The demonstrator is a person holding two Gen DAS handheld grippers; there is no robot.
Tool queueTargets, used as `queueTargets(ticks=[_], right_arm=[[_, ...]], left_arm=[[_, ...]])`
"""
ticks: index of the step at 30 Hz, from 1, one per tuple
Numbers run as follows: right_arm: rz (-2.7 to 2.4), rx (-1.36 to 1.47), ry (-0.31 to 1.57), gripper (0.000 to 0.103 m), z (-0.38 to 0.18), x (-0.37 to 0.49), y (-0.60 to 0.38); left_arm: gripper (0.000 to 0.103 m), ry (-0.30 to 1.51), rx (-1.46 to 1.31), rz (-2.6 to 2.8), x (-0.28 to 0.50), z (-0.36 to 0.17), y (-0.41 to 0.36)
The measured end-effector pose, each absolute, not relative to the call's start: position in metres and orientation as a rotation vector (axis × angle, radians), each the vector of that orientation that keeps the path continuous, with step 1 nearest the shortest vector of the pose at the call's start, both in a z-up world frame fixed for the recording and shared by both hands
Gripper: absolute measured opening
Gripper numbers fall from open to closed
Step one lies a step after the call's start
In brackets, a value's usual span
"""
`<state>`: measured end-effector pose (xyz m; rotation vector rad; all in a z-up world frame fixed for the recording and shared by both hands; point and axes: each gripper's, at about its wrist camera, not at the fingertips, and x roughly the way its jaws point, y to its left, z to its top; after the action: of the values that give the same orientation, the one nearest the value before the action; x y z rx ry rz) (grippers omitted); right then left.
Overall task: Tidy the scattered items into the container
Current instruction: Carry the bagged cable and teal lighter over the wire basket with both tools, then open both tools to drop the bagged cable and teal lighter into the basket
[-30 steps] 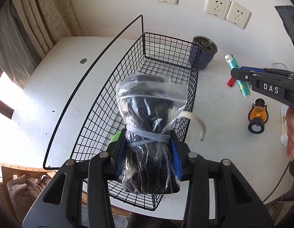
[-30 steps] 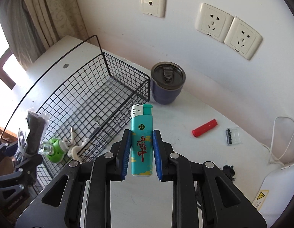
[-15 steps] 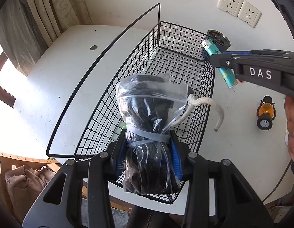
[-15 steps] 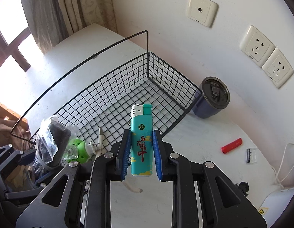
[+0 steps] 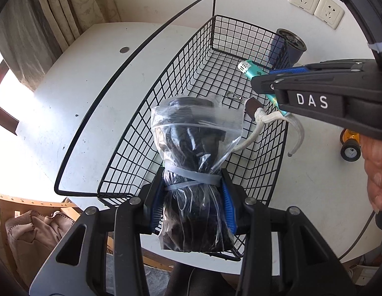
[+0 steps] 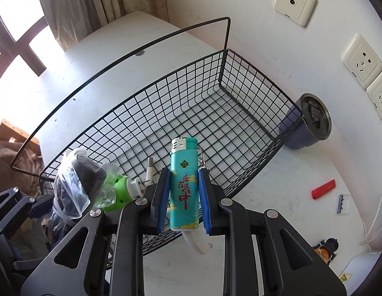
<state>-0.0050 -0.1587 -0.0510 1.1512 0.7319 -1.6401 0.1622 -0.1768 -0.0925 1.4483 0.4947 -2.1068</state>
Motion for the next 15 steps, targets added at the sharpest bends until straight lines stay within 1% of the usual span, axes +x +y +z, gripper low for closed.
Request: queueTargets(ticks=[11, 15], right_arm=[[-1.605, 1.207, 0.739, 0.021, -0.061, -0.006, -0.164], [-1.604, 1.230, 0.727, 0.026, -0.061, -0.004, -0.163]], left_arm=[[0.037, 0.502, 1.461, -2.119, 0.160, -0.097, -0.181], [0.038, 0.519, 1.464, -2.114, 0.158, -0.096, -0.183]])
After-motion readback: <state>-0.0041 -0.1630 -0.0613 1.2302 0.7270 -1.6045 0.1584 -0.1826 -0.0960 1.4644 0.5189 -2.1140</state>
